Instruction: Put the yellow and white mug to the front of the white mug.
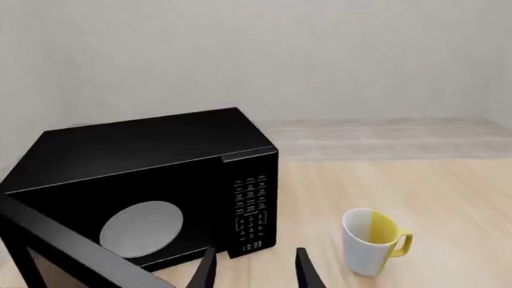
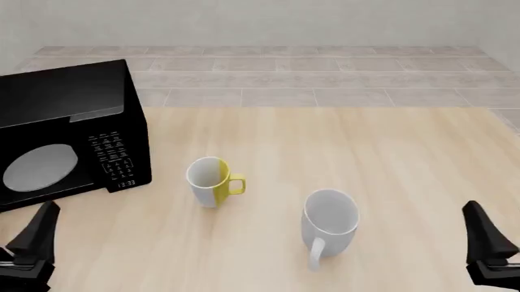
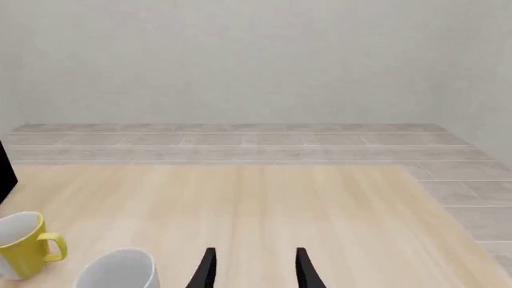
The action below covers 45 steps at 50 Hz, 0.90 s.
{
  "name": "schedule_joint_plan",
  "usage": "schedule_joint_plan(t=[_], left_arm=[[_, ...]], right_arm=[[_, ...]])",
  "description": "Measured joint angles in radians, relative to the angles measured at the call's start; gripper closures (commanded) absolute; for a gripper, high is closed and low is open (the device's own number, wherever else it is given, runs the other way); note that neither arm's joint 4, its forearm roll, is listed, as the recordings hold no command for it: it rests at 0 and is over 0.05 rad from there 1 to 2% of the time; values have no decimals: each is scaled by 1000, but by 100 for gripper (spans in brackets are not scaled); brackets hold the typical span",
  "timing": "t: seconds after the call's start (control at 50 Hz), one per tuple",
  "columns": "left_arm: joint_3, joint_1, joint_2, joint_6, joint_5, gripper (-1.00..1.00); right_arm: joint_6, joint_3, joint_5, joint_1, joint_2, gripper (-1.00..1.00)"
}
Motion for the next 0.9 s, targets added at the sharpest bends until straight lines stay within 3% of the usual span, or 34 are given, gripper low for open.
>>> schedule_joint_plan(t=[0.34,0.62,0.9], left_arm=[[8,10,-4,-10,-14,-100],[10,12,-5,-12,-16,-100],[10,13,-5,-13,-17,-100]], right_arm=[[-16,1,-27,19,31,-100],[-82,-153,-68,160,265,-100],[-168,-332,-20,317,537,-100]])
